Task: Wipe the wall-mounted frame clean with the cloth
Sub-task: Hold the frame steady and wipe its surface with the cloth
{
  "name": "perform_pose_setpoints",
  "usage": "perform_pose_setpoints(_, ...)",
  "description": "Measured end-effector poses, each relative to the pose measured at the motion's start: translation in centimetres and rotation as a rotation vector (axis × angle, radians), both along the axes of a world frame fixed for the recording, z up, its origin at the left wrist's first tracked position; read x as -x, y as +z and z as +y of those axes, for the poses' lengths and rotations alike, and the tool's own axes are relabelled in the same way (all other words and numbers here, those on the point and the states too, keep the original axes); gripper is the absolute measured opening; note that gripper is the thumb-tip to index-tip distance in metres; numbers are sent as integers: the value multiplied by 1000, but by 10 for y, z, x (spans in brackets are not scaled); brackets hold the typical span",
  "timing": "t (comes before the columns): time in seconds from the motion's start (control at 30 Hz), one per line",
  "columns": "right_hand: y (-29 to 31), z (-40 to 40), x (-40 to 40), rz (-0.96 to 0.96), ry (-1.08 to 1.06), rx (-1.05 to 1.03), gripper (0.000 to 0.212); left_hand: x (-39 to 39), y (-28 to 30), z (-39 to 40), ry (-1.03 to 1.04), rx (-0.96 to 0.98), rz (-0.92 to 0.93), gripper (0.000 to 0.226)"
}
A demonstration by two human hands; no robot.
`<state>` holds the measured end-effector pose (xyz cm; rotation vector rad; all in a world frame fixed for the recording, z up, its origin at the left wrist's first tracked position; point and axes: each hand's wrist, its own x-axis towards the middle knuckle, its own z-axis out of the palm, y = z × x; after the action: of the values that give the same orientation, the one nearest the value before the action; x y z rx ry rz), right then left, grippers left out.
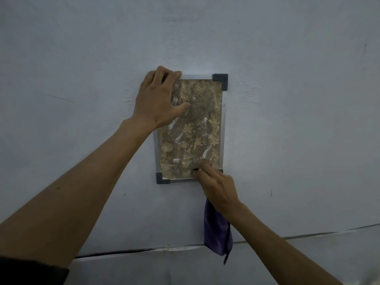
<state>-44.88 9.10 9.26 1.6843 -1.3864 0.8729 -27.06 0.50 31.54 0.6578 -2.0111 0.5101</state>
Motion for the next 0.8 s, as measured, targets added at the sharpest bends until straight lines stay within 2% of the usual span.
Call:
perform_pose_setpoints(0.07, -3, 3, 2, 103, 3, -20, 20, 0, 1, -1, 1, 2, -9, 78)
perform_pose_setpoints(0.1, -1, 3, 3, 77, -14, -4, 17, 0, 0, -1, 0, 3, -8, 79)
perform_pose_setpoints(0.17, 6, 4, 1, -130, -59, 68, 11, 0, 0, -2, 0, 2, -3, 79)
perform_pose_setpoints(0.23, 4, 1, -4, -296, -90, 118, 16, 0, 0, -2, -1, 1, 4, 79)
perform_pose_setpoints(0.37, -9, -1, 0, -86, -102, 50, 19, 1, -1, -2, -5, 0, 2, 79)
perform_pose_setpoints(0.5, 1, 7, 6, -321, -145, 131, 9, 2, -2, -3, -6, 1, 12, 78)
perform_pose_setpoints(0.67, -8, 17, 18, 15, -108, -5, 18, 2, -1, -2, -11, 0, 12, 78)
perform_pose_setpoints(0.8, 10, 19, 25, -141, -125, 54, 11, 1, -1, -1, -2, 1, 11, 78)
